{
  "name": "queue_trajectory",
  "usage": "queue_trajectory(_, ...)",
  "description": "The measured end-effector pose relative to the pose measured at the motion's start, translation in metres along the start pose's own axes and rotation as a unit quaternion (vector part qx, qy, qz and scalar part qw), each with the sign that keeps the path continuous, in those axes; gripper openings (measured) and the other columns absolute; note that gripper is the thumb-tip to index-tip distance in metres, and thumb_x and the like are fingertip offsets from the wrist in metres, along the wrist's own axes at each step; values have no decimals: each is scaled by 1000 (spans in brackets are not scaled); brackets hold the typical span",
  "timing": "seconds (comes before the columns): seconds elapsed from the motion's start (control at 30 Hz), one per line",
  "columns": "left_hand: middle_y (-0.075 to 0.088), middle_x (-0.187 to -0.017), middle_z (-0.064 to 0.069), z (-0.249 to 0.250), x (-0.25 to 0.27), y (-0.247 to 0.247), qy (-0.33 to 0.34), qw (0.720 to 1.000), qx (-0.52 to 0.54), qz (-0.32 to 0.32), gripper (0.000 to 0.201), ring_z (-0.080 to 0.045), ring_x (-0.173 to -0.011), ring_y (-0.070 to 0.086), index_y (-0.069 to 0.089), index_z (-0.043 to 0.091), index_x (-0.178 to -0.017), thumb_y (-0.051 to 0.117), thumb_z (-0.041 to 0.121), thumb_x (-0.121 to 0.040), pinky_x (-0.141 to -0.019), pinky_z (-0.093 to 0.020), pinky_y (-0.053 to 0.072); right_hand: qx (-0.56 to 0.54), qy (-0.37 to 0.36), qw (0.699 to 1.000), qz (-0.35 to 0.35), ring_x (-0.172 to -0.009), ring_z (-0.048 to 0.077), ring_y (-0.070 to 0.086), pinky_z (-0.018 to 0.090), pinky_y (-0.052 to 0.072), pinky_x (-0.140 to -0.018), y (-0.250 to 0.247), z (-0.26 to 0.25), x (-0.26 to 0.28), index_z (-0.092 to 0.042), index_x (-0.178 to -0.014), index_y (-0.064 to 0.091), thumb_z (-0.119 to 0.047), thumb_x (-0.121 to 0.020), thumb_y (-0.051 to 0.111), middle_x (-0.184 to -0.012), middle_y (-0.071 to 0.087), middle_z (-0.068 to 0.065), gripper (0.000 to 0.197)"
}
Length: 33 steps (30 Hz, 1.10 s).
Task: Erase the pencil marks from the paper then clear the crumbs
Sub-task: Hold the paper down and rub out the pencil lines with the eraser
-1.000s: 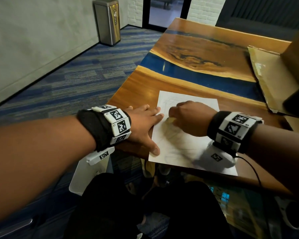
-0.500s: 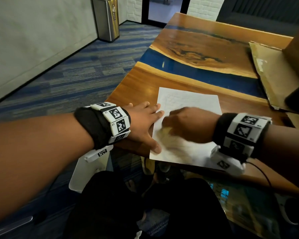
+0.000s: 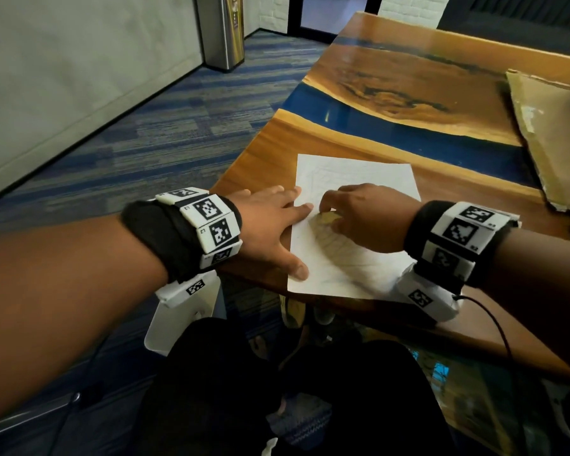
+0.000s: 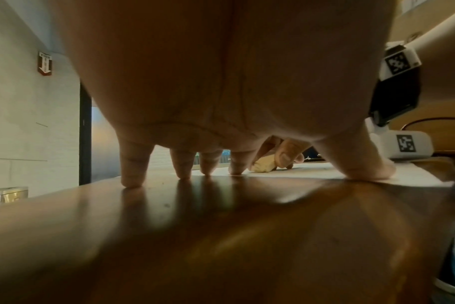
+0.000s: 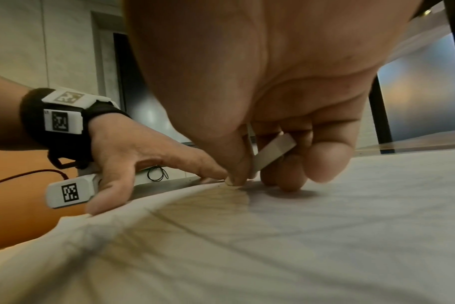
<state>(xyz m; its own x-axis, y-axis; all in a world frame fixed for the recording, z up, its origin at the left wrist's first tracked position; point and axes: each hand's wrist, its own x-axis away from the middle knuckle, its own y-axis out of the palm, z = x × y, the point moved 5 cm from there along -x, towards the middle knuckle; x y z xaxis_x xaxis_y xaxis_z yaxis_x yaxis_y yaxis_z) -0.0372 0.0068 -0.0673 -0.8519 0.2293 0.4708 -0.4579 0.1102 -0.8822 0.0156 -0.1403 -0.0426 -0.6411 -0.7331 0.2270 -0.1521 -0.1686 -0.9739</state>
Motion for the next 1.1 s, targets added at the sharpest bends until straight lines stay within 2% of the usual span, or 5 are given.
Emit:
queue_trajectory(0.17,-18,-169,13,-1,-5,0,4,1000,-1,-10,135,-22,-157,-11,-9,33,-161,47,98,-58,-120,-69,14,23,20,999,-19,-100,24,61,37,54,-84,-5,1,-6,-23,-132,52,-32,-100,52,-121,64,4,33)
queue_trajectory(0.37,-22,-168,12,1,-8,0,0,999,18,-31,148,-25,-156,-15,-11,32,-161,42,103,-42,-118,-72,10,59,-144,988,-27,-79,17,48,31,43,-65,-2,-53,27,-33,-133,48,-30,-99,55,-103,47,-7,34)
queue_trajectory(0.53,-22,-168,15,0,-8,0,-5,1000,12,-28,140,-22,-156,-15,-8,35,-161,52,100,-52,-112,-79,14,119,-45,991,32,-74,20,54,30,43,-57,-15,-8,8,-27,-129,50,-27,-100,52,-99,51,-4,30)
queue_trajectory(0.67,-24,-167,15,1,-8,-1,-10,999,27,-40,140,-22,-156,-17,-12,36,-160,56,99,-55,-112,-79,14,96,-177,979,-23,-78,21,57,32,47,-59,-2,-43,31,-38,-127,50,-32,-99,53,-101,50,-8,29)
queue_trajectory(1.1,-19,-168,17,0,-11,-1,-6,999,17,-33,138,-22,-156,-15,-8,40,-160,57,98,-53,-111,-80,16,127,-71,989,22,-86,22,61,32,47,-62,-19,-7,-1,-36,-131,53,-30,-100,51,-102,53,-6,32)
